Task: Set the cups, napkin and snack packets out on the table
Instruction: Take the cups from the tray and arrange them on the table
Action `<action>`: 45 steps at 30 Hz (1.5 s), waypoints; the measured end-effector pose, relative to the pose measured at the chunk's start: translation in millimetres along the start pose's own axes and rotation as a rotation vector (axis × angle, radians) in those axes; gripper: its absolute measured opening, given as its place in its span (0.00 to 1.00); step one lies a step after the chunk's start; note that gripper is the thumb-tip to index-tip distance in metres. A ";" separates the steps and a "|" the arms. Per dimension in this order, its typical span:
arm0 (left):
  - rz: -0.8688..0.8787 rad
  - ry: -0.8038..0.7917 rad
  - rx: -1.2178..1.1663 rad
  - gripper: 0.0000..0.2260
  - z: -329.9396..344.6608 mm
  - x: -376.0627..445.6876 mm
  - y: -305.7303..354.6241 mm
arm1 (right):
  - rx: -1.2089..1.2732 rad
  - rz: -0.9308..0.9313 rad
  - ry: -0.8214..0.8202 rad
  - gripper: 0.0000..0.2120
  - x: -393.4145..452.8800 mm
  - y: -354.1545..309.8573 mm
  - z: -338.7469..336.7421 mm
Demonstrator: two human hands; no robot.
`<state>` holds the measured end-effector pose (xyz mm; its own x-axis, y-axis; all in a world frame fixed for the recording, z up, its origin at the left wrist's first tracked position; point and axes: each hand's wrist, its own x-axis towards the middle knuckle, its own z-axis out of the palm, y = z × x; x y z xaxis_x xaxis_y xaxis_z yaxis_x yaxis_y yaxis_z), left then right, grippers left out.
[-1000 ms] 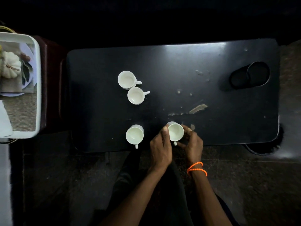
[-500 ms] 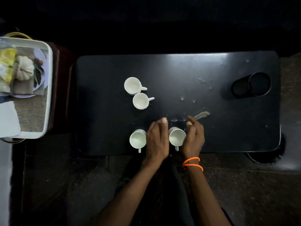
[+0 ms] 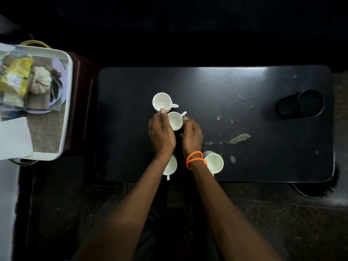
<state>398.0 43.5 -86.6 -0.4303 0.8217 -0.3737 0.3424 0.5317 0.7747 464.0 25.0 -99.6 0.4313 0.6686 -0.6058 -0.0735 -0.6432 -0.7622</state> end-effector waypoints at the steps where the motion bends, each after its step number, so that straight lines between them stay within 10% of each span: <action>1: -0.012 -0.001 0.001 0.19 -0.1 -1.7 -1.1 | -0.024 -0.019 -0.008 0.15 1.3 -1.3 -0.4; 17: 0.008 -0.301 0.036 0.13 59.5 -14.4 16.6 | -0.215 -0.068 0.161 0.14 56.1 -15.7 -60.4; 36: -0.031 -0.433 0.071 0.35 71.4 -11.9 16.6 | -0.095 0.035 0.294 0.21 56.8 -31.3 -70.7; 41: -0.022 -0.369 -0.080 0.28 38.4 9.7 24.5 | -0.179 -0.180 0.518 0.10 50.1 -37.0 -60.4; 45: 0.154 -0.135 -0.056 0.23 -2.6 50.6 32.0 | -0.206 -0.213 0.256 0.11 36.2 -36.7 -28.0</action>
<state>385.1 101.6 -79.4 -0.2600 0.9142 -0.3110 0.3468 0.3890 0.8535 507.5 62.3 -87.2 0.6293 0.6977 -0.3424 0.2130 -0.5785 -0.7873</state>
